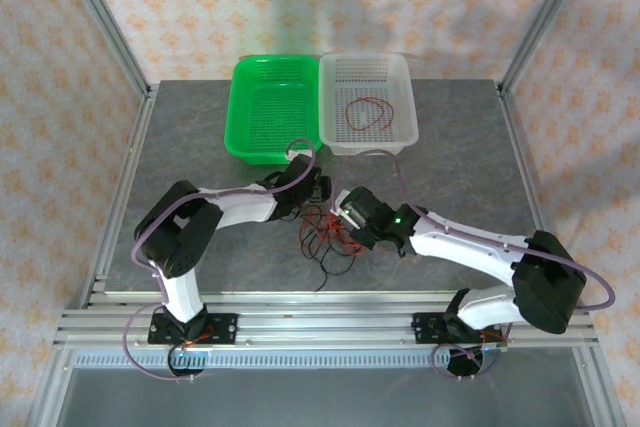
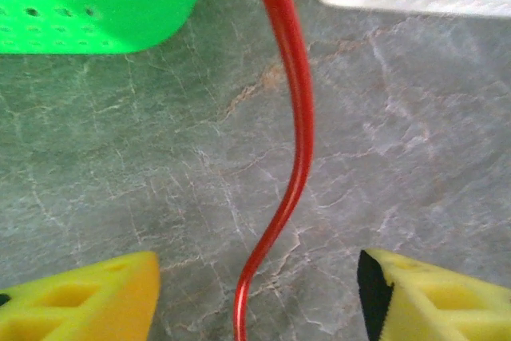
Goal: Untangle the cables
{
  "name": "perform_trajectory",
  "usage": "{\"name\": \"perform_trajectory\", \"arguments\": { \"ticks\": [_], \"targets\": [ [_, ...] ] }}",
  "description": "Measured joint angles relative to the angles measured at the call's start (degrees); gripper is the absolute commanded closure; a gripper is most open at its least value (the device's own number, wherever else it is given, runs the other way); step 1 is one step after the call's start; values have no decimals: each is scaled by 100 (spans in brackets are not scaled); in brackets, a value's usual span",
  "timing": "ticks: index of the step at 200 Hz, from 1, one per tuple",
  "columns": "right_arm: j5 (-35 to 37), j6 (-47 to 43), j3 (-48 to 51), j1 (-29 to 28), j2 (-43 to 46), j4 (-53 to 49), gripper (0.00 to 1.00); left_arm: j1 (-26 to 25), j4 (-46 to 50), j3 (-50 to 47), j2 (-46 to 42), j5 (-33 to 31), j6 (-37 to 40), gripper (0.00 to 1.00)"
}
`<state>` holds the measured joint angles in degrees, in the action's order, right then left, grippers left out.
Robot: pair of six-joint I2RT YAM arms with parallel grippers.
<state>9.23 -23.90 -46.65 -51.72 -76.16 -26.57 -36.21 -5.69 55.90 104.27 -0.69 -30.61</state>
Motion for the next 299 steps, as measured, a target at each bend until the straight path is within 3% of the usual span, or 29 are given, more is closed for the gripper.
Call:
{"name": "perform_trajectory", "arguments": {
  "ticks": [11,25,62,118,153,199,299],
  "targets": [
    [2,2,20,0,13,2,100,0,-11,9,101,4,-15,67],
    [13,4,52,0,15,2,100,0,2,9,140,24,39,100],
    [225,208,146,44,13,11,100,0,81,22,-155,33,72,100],
    [494,782,299,778,-48,505,100,-136,826,608,-2124,-122,323,100],
    [514,1143,299,1202,-74,835,100,-168,1244,1187,-2804,-334,527,100],
    [361,1650,299,1582,-525,1370,100,-168,1947,1969,-2892,-533,745,100],
    [-439,2365,367,1622,-1075,1862,100,-168,2479,3812,-2763,-623,1248,100]
  ]
}}
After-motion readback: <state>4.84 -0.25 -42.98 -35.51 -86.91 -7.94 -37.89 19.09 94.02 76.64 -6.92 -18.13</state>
